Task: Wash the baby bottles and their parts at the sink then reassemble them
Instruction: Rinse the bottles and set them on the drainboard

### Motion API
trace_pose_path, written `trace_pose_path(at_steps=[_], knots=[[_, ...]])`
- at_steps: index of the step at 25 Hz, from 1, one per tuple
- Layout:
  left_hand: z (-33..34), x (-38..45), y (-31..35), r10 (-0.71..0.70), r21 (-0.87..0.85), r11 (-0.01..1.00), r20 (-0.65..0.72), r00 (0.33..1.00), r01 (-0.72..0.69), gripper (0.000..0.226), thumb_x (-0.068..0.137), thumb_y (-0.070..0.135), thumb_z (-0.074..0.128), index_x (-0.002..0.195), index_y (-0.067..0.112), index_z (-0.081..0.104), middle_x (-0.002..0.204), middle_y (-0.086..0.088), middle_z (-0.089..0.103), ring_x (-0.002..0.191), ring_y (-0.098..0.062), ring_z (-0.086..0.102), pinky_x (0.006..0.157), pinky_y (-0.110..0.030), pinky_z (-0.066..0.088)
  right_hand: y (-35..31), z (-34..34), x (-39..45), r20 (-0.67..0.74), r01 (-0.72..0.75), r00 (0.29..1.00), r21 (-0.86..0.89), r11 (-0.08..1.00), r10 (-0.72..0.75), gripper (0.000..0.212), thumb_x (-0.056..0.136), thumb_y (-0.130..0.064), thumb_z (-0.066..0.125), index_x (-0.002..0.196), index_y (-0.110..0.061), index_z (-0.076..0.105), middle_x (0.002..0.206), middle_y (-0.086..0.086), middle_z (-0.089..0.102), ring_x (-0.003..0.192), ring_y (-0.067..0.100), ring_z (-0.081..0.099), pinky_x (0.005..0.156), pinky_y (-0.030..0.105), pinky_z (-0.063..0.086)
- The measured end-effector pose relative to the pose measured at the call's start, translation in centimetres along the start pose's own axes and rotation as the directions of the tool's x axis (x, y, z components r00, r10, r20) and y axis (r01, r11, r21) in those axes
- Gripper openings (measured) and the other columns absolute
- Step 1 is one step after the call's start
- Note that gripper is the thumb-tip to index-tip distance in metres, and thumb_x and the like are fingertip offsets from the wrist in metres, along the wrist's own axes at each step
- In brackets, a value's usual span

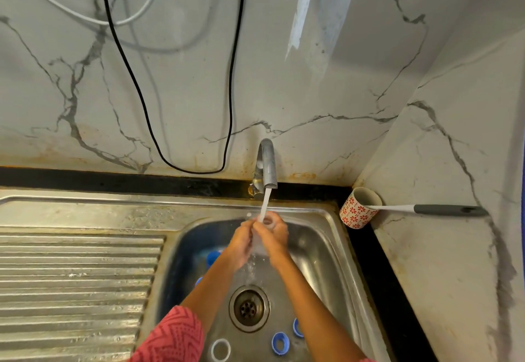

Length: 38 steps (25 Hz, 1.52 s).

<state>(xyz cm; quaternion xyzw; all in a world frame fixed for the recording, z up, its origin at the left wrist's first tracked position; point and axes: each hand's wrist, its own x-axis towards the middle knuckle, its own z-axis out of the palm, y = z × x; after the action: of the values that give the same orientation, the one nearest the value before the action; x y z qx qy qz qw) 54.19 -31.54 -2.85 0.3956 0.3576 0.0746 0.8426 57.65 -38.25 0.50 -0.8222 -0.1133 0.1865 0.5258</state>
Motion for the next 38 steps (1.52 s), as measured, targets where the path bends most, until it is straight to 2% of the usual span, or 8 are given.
trace_pose_path(at_steps=[6, 11, 15, 19, 29, 32, 34, 38], knots=[[-0.5, -0.5, 0.5, 0.083, 0.168, 0.982, 0.006, 0.997, -0.083, 0.028, 0.100, 0.021, 0.038, 0.106, 0.009, 0.062, 0.097, -0.014, 0.066, 0.094, -0.026, 0.062, 0.076, -0.034, 0.054, -0.4, -0.8, -0.3, 0.108, 0.049, 0.993, 0.043, 0.998, -0.054, 0.016, 0.088, -0.008, 0.059, 0.101, -0.017, 0.055, 0.096, 0.002, 0.056, 0.092, 0.016, 0.058, 0.069, 0.016, 0.048], [-2.2, 1.3, -0.5, -0.024, 0.258, 0.964, -0.150, 0.988, 0.063, 0.036, 0.101, 0.028, 0.037, 0.090, 0.004, 0.062, 0.070, -0.009, 0.057, 0.061, -0.016, 0.048, 0.057, -0.024, 0.037, 1.8, 0.3, -0.5, 0.125, 0.106, 0.989, -0.214, 0.971, -0.080, 0.030, 0.093, -0.023, 0.058, 0.119, -0.012, 0.049, 0.108, 0.003, 0.058, 0.093, 0.011, 0.055, 0.070, 0.012, 0.043], [-3.2, 1.3, -2.1, -0.083, 0.225, 0.967, -0.155, 0.984, 0.117, 0.034, 0.101, 0.027, 0.036, 0.106, 0.004, 0.060, 0.088, -0.010, 0.060, 0.075, -0.017, 0.053, 0.087, -0.037, 0.045, 2.1, 0.4, -0.2, 0.087, 0.122, 0.991, -0.293, 0.948, -0.101, 0.037, 0.092, -0.030, 0.058, 0.122, -0.011, 0.047, 0.115, 0.007, 0.057, 0.106, 0.019, 0.057, 0.076, 0.019, 0.043], [-3.5, 1.1, -2.2, -0.102, 0.203, 0.970, -0.144, 0.984, 0.131, 0.031, 0.102, 0.024, 0.036, 0.093, 0.007, 0.060, 0.074, -0.006, 0.050, 0.064, -0.014, 0.040, 0.062, -0.024, 0.036, 2.3, 0.2, -0.7, 0.098, 0.132, 0.989, -0.306, 0.943, -0.107, 0.041, 0.091, -0.031, 0.060, 0.123, -0.010, 0.046, 0.121, 0.010, 0.056, 0.108, 0.019, 0.055, 0.081, 0.020, 0.045], [-2.9, 0.4, -1.8, -0.131, 0.115, 0.982, -0.140, 0.981, 0.147, 0.028, 0.101, 0.019, 0.037, 0.095, 0.003, 0.060, 0.084, -0.011, 0.061, 0.075, -0.019, 0.057, 0.066, -0.025, 0.046, 2.7, -0.1, -0.4, 0.203, 0.223, 0.968, -0.416, 0.882, -0.149, 0.046, 0.092, -0.035, 0.057, 0.128, -0.010, 0.042, 0.119, 0.013, 0.057, 0.112, 0.026, 0.055, 0.084, 0.027, 0.046], [-2.9, 0.5, -2.0, -0.138, 0.057, 0.987, -0.149, 0.979, 0.148, 0.032, 0.099, 0.031, 0.041, 0.110, 0.004, 0.056, 0.091, -0.013, 0.062, 0.080, -0.023, 0.058, 0.071, -0.033, 0.049, 2.5, 0.0, 0.1, 0.109, 0.147, 0.987, -0.282, 0.948, -0.121, 0.045, 0.093, -0.039, 0.054, 0.126, -0.010, 0.044, 0.116, 0.015, 0.057, 0.109, 0.028, 0.056, 0.080, 0.029, 0.048], [-2.5, -0.1, -1.4, -0.111, -0.058, 0.992, -0.030, 0.993, 0.109, 0.039, 0.097, 0.038, 0.043, 0.111, 0.005, 0.057, 0.101, -0.017, 0.065, 0.090, -0.030, 0.061, 0.081, -0.045, 0.048, 1.9, 0.1, 1.4, 0.009, -0.068, 0.998, -0.129, 0.989, 0.070, 0.041, 0.098, -0.038, 0.046, 0.125, -0.007, 0.045, 0.120, 0.017, 0.057, 0.108, 0.029, 0.058, 0.082, 0.032, 0.053], [-2.4, -0.5, -0.6, 0.072, 0.035, 0.997, 0.018, 0.997, -0.072, 0.023, 0.087, 0.017, 0.061, 0.109, 0.008, 0.061, 0.107, -0.020, 0.064, 0.093, -0.033, 0.064, 0.078, -0.043, 0.055, 2.3, -0.1, 3.7, 0.229, -0.608, 0.790, 0.169, 0.776, 0.569, 0.053, 0.100, -0.047, 0.033, 0.118, -0.002, 0.054, 0.099, 0.019, 0.064, 0.087, 0.029, 0.066, 0.077, 0.038, 0.058]])
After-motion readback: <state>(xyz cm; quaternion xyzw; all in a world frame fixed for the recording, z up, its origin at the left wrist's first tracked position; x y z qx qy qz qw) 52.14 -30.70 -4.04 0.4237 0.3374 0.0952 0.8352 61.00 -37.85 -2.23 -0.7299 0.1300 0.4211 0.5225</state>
